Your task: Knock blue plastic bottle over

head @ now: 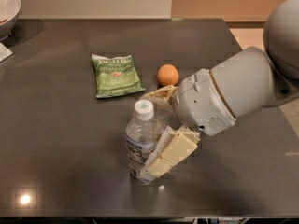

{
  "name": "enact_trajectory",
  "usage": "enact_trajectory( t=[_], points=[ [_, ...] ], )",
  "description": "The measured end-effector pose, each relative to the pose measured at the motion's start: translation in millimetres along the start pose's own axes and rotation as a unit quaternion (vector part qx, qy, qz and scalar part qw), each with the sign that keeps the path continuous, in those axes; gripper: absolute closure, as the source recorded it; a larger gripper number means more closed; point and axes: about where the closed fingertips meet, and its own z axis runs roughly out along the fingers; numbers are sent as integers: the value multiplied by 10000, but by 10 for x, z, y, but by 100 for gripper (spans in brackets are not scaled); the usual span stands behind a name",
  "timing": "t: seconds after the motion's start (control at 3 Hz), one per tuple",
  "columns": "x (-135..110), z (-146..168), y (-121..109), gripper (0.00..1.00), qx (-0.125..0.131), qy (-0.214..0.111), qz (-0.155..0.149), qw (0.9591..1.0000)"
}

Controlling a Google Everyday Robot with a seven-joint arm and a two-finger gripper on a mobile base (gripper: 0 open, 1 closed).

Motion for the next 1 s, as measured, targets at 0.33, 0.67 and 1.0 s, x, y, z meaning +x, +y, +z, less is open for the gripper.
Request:
enact_trajectory(
  t=[0.33, 0.67, 1.0],
  points=[
    [-24, 41, 14, 40, -48, -69, 63, 9999],
    [-48, 29, -26, 64, -55, 19, 131, 9999],
    [-79, -76, -191, 87, 7, 375, 121, 9992]
  ],
)
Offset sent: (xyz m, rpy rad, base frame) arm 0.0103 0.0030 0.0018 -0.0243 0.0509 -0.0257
